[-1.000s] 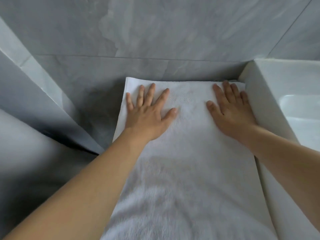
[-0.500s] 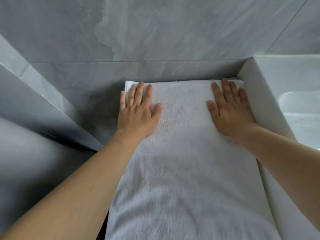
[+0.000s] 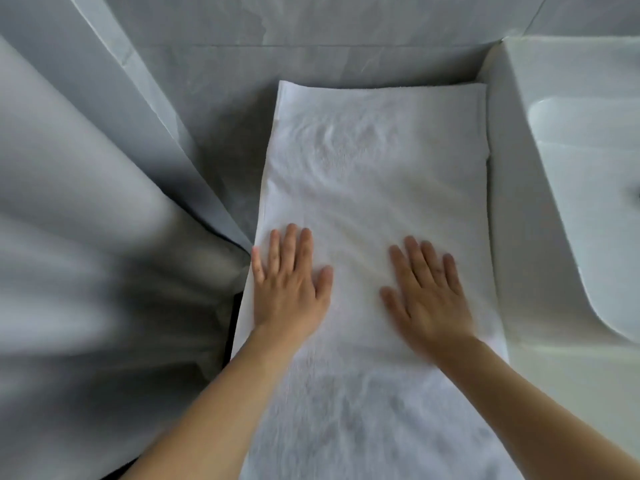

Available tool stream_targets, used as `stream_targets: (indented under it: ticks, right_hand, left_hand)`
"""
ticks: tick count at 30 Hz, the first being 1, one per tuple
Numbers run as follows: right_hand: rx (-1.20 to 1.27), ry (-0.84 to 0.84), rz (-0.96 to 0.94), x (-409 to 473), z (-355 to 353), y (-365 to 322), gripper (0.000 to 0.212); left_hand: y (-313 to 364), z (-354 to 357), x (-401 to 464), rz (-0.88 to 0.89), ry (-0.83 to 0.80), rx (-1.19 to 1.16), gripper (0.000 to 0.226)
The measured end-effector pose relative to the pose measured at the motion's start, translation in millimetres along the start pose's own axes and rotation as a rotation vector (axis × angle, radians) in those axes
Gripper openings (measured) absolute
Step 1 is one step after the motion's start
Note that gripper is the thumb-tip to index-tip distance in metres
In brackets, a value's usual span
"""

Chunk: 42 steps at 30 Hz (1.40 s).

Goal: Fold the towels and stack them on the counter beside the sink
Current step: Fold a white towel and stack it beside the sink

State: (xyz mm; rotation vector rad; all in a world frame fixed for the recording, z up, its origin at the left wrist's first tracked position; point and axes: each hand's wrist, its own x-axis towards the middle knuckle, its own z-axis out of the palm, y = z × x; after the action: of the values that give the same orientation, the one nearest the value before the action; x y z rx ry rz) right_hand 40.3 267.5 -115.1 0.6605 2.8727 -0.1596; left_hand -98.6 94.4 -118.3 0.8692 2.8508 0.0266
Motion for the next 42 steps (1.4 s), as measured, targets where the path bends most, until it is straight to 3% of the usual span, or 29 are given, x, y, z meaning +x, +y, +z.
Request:
stream_targets:
  ticks: [4,8,12,14,19,23,26,28,32,36,40,42]
  right_hand:
    - [0.105,-0.013,0.072,-16.8,-2.9,1.4,0.069]
    - [0.316,0.131,0.269,-105.6,-6.7,-0.7,0.068]
    - [0.488,0.097,0.677,-189.6,0.7,-5.1,0.065]
    - [0.555,0.073,0.856,-210.4,5.2,-8.9,0.066]
    - [0.868,0.118,1.374,-216.3,1.4,-19.9,0.078]
    - [1.227,-0.004,1.620,-213.4,-2.3,-17.8,0.087]
    - [1.442,-0.155,1.437,-224.7,0.1,-20.9,0.075]
    - [1.410,-0.182,1.291,-231.1,-8.0,-21.3,0.064]
    - [1.147,-0.303,1.152,-241.5,-30.1,-21.9,0.031]
    - [1.077,-0.267,1.127,-249.8,-35.7,-22.2,0.029]
    - [1.562,-0.159,1.229,-228.6,-74.3,-12.7,0.027]
    - [1.836,-0.097,1.206,-211.0,-103.0,-4.9,0.018]
  left_hand:
    - [-5.8,-6.4,-26.5,-0.091,-0.021,-0.056,0.073]
    - [-25.2,-14.1,-115.4,-0.329,0.054,-0.344,0.074]
    - [-40.3,-12.0,-184.4,-0.719,-0.147,-0.836,0.074]
    - [-43.2,-9.1,-200.6,-0.830,-0.238,-0.988,0.071]
    - [-44.7,-8.9,-221.5,-0.911,-0.288,-1.026,0.072]
    - [-44.6,-21.3,-233.0,-1.023,-0.416,-1.131,0.065]
    - [-45.5,-36.9,-247.2,-1.039,-0.614,-1.208,0.041]
    - [-48.8,-43.9,-253.8,-1.014,-0.642,-1.271,0.034]
    - [-45.7,-68.3,-252.9,-0.967,-0.501,-1.467,0.023]
    - [-38.5,-94.7,-237.6,-0.936,-0.320,-1.561,0.019]
    - [-40.0,-122.3,-208.2,-0.901,-0.102,-1.639,0.048]
    - [-39.4,-137.1,-190.4,-0.867,-0.065,-1.700,0.035]
